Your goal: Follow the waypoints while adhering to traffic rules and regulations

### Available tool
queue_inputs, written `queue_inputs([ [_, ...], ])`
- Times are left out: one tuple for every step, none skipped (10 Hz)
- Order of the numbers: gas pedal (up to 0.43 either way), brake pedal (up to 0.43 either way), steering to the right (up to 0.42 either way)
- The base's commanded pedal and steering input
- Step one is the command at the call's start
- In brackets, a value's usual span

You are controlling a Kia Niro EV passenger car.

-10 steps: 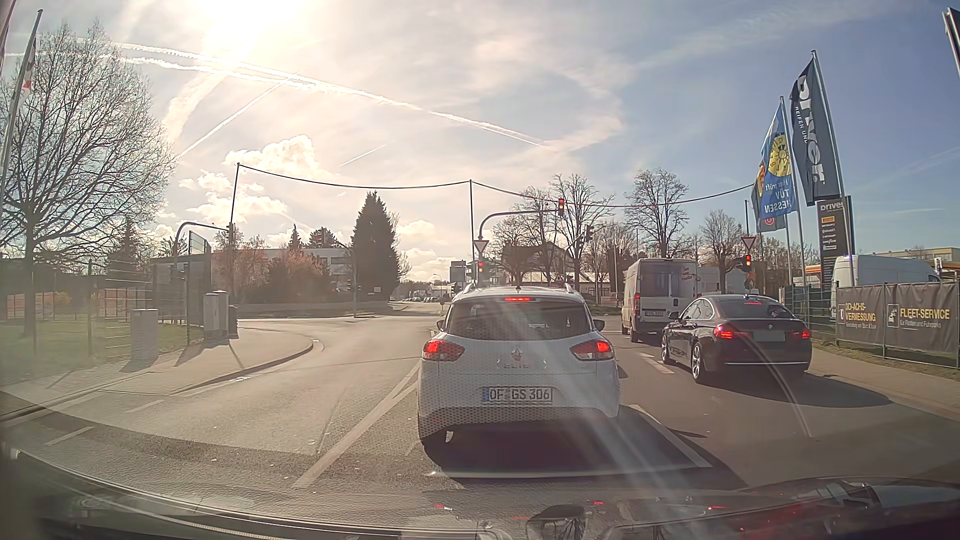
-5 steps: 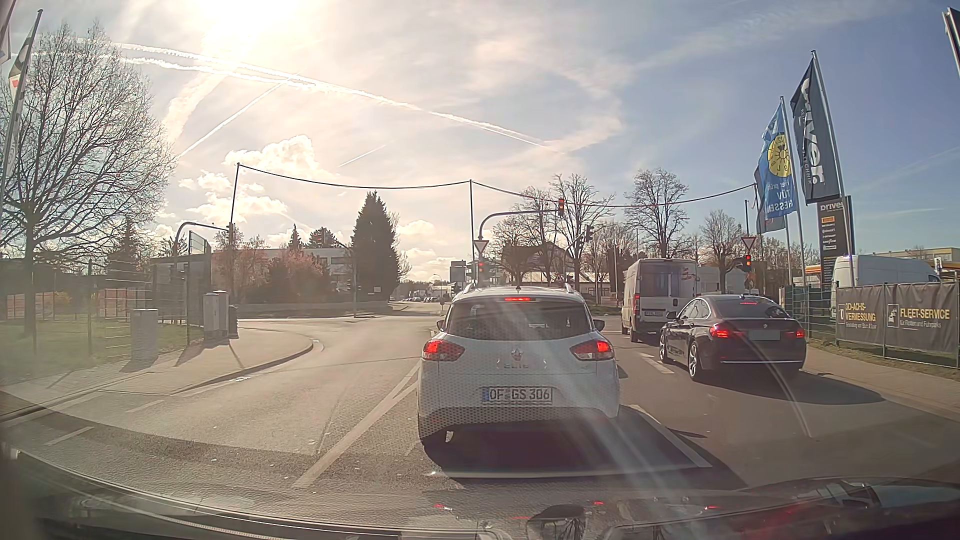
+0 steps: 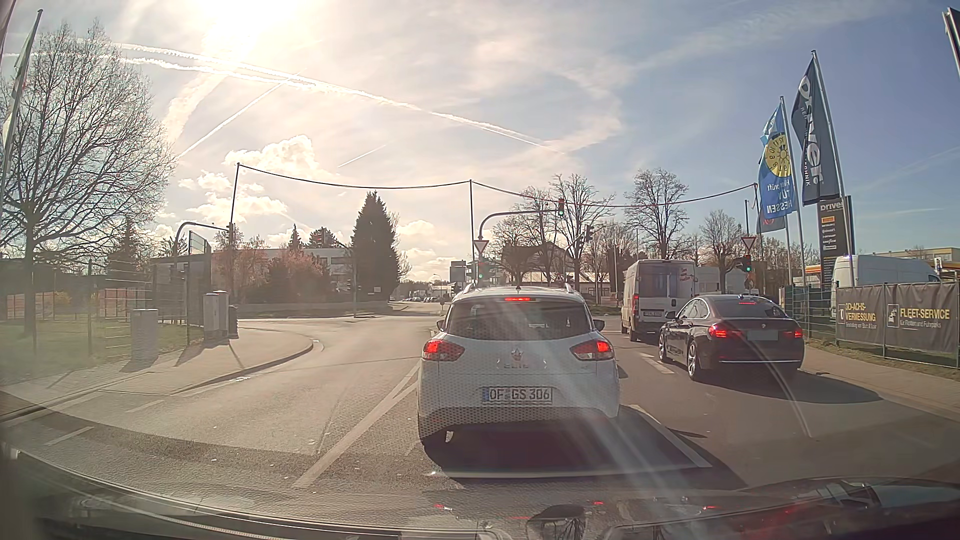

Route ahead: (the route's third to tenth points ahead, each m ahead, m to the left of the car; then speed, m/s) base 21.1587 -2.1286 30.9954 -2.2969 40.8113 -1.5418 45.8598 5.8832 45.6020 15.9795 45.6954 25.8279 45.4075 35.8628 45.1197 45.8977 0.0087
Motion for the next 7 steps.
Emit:
queue_inputs([
  [0.0,0.201,0.009],
  [0.0,0.201,0.009],
  [0.0,0.201,0.009],
  [0.0,0.201,0.009],
  [0.0,0.201,0.009],
  [0.0,0.201,0.009],
  [0.0,0.201,0.009],
])
